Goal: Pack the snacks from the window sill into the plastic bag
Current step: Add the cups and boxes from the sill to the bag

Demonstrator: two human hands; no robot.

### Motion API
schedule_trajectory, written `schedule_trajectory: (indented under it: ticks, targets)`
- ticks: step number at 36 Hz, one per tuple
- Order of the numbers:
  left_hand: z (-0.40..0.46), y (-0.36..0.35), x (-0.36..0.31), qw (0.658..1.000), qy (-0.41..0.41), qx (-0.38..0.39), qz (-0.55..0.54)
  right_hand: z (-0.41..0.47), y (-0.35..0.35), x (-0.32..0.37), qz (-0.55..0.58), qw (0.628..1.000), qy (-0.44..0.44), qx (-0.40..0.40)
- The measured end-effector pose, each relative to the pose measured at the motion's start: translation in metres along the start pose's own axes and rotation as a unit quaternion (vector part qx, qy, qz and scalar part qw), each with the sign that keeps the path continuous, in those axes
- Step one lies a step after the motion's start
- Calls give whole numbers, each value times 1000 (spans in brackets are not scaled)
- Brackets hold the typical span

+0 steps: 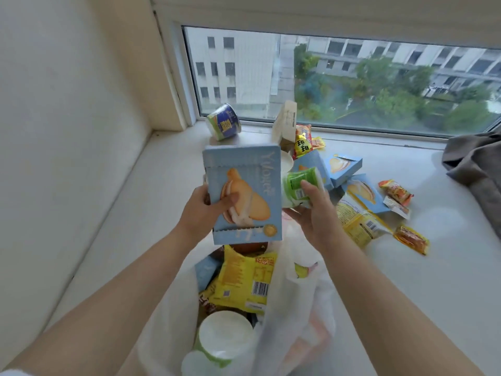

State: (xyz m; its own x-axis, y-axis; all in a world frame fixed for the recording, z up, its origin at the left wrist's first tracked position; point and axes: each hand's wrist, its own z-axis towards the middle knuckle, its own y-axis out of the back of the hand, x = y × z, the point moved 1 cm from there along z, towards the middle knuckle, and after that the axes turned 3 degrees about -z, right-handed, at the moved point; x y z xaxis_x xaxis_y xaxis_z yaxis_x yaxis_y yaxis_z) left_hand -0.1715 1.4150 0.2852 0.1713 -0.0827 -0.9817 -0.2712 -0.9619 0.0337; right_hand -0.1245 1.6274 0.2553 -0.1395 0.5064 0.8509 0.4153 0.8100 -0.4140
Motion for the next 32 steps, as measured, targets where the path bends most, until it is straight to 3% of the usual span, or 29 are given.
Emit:
schedule_trajectory:
  ticks: [5, 10, 14, 18, 24, 29, 32]
  targets:
    - [-50, 34, 50, 996, 49, 1, 80, -50, 5, -48, 0, 997, -70, 11]
    - [-76, 57, 95, 966, 71, -28, 247, -84, 18, -87, -173, 980, -96, -32]
    - [-84, 58, 109, 917, 77, -22, 391, -89, 21, -95, -408, 911, -62, -7]
    - [-78, 62, 114, 890, 94, -40, 444, -90, 17, -104, -458, 885, -76, 16]
    - [-79, 60, 109, 884, 64, -113, 449, -100, 10, -106, -575, 806, -79, 117]
    - [-121, 69, 124, 873, 28, -153, 462, -137, 4, -140, -607, 784, -65, 109]
    - [-122, 64, 125, 884, 28, -146, 443, -134, 3, -137, -697, 709, -37, 104]
